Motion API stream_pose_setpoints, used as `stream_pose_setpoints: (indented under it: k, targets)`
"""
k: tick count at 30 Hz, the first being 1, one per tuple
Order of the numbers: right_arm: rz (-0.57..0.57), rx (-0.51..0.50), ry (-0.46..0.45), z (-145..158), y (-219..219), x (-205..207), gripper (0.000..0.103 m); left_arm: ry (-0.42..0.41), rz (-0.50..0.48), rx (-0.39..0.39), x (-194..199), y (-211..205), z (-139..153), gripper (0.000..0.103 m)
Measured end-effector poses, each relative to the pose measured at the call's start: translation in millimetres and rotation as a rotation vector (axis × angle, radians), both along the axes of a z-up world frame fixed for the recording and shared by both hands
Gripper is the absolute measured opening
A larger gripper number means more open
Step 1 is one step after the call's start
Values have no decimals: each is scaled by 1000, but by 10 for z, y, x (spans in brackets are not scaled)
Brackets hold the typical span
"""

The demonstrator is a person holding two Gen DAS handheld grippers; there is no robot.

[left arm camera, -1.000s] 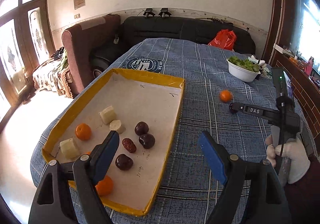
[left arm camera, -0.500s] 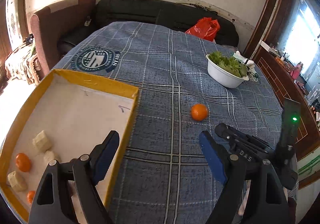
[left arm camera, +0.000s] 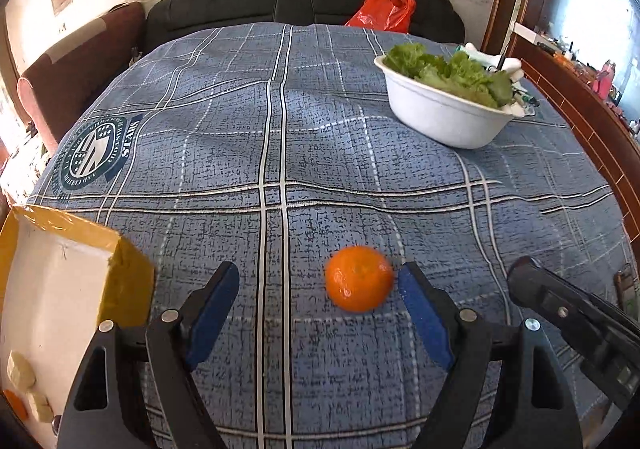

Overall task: Organize fruits
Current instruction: 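Grasp the dark plum with the right tool while the left tool grasps the last orange, then carry the plum and orange into the tray and open both tools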

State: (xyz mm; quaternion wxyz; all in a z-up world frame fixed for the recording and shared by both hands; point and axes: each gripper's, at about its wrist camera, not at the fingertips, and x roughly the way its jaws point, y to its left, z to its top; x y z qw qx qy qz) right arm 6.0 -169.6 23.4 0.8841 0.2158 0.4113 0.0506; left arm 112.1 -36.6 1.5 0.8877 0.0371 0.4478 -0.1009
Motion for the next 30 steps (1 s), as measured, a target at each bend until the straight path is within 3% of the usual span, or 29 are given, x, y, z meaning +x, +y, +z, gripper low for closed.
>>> stream_pose_setpoints:
  k: [1,2,3,4,8,12,17,21,24,27,30]
  targets:
    - [3,-3,-1,5,14,-3,29,3,1,-1,3,3,-19,80]
    - [6,-7,-3,13,26,-9,29,8,-10,-14,2,6,-27,70]
    - [7,-11,-5,13,69,13,29,13,-22,-24,-7,4,-28,45]
    - [11,-15,-8,18,82,5,29,21,-31,-21,-11,-10,-29,33]
    - [25,-40,-13,15,164,-9,29,8,-31,-21,-121,20,48,34]
    - [44,-44,-24,30,227,-17,29,-25,5,-71,-359,236,291,34]
    - [79,-71,-61,76,356,-56,29,-79,89,-139,-778,798,700,34]
    - [106,-91,-73,90,460,-94,29,-120,220,-134,-1122,1408,883,35]
    - [135,-88,-87,123,581,-141,29,-127,322,-120,-1355,1833,863,35]
    - [174,-63,-80,152,775,-169,30,-123,412,-52,-1493,2147,748,35]
    - [278,-9,-62,179,1113,-229,30,-94,457,-73,-1534,2387,604,35]
